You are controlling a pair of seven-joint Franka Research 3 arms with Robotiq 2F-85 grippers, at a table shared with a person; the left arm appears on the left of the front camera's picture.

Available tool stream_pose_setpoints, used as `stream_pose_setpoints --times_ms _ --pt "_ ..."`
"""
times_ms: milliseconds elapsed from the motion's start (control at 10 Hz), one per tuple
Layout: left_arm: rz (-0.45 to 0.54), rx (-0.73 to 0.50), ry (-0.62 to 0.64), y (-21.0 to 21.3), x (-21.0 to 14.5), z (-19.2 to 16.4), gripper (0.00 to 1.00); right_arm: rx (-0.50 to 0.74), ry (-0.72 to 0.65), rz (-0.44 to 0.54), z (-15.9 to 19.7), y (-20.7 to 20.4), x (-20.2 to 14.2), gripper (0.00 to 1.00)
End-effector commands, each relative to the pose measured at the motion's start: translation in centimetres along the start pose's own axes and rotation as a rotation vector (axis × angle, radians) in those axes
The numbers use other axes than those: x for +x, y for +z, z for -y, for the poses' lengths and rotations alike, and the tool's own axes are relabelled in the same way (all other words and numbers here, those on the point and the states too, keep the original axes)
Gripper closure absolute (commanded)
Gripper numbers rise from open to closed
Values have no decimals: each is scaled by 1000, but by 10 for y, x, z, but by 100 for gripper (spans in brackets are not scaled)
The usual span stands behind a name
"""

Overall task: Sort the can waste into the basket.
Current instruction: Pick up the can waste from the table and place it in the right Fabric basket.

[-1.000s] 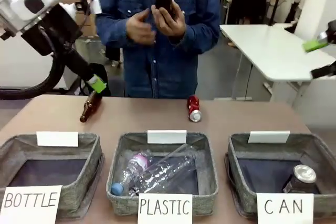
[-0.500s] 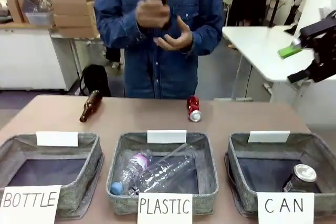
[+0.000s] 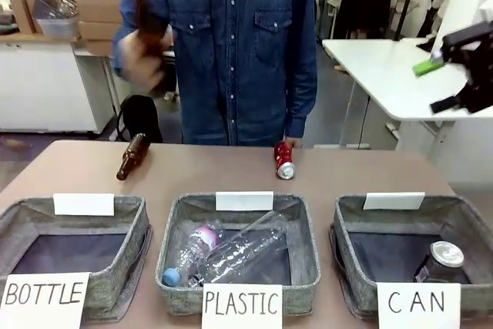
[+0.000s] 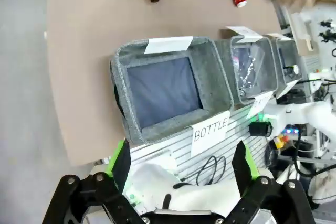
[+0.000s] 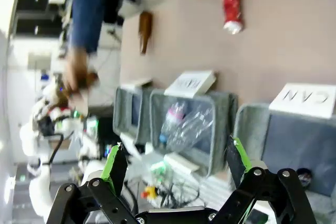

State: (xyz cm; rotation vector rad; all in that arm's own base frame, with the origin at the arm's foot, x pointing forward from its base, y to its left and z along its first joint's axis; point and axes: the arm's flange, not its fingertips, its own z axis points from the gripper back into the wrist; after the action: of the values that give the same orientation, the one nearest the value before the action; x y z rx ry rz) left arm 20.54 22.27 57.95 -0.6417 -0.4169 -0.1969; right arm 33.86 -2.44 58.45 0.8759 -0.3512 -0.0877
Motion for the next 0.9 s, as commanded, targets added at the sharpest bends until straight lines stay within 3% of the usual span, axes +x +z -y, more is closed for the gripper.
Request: stream_pose_setpoints --times_ms 0,100,200,300,400,500,800 --pt "-51 18 29 -8 16 5 0 -194 8 210 -23 -7 12 0" --pt "-51 18 29 -8 16 5 0 -256 69 240 -34 -24 24 0" --pt "-51 18 29 -8 16 5 0 -425 105 301 -40 -54 36 0" --pt "-51 18 29 -8 16 5 0 -476 132 350 -44 -86 41 0" --pt "-51 18 29 -8 16 5 0 -517 180 322 -49 -101 31 0" --pt "-51 18 29 -8 16 5 0 -335 177 320 -49 -47 31 0" --pt "-51 18 29 -8 16 5 0 -335 177 320 -49 -47 31 0"
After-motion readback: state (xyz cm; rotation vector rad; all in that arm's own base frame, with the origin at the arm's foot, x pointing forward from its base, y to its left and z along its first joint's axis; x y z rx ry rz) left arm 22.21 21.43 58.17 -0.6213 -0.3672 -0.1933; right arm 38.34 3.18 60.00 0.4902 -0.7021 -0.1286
